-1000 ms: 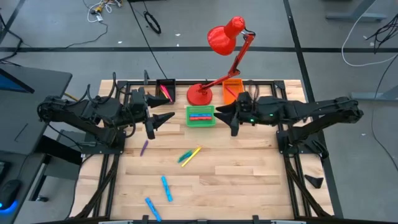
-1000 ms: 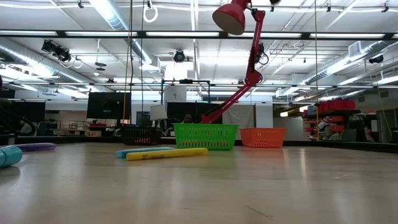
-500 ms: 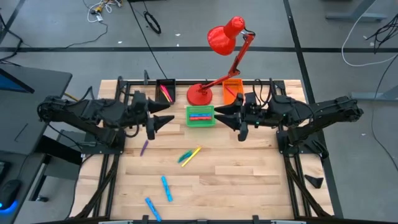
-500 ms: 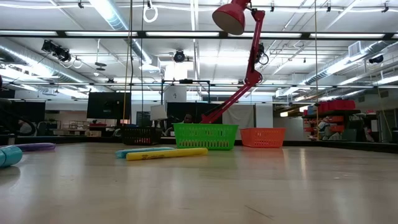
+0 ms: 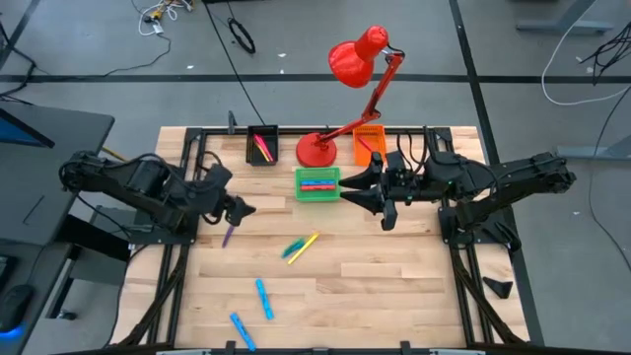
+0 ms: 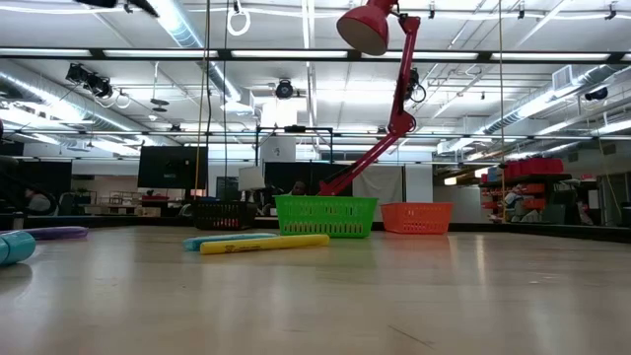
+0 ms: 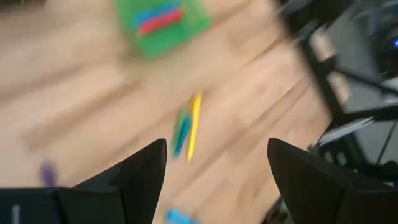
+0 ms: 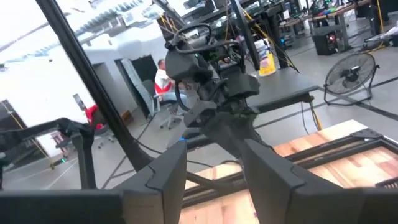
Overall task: Pick & Place Markers
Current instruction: Put the small purple highlighter into the orange basket
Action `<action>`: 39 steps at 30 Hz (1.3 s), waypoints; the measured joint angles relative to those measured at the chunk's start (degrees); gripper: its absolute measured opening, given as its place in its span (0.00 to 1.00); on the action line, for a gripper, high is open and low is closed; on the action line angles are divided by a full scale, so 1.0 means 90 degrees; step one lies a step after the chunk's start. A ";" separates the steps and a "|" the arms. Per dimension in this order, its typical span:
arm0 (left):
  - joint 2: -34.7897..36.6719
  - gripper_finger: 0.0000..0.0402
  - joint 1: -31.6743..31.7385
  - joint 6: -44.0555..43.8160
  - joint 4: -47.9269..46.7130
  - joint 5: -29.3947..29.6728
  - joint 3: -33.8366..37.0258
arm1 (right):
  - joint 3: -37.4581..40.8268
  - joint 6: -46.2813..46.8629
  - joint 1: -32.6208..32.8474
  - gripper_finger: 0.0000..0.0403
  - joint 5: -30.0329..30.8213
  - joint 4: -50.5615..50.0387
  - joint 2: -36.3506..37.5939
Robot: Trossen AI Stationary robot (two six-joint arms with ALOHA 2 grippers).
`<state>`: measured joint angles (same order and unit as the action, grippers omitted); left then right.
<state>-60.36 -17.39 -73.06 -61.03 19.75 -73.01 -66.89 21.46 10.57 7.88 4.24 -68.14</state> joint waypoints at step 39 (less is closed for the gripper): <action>-0.0508 0.71 0.0000 -0.1838 -0.1592 -0.2475 0.2191 | 0.0000 -0.0992 -0.0002 0.39 -0.0165 -0.0103 0.0000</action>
<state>-64.93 -17.39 -89.60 -75.35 -2.52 -53.29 -66.89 12.53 10.55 6.39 3.31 -68.14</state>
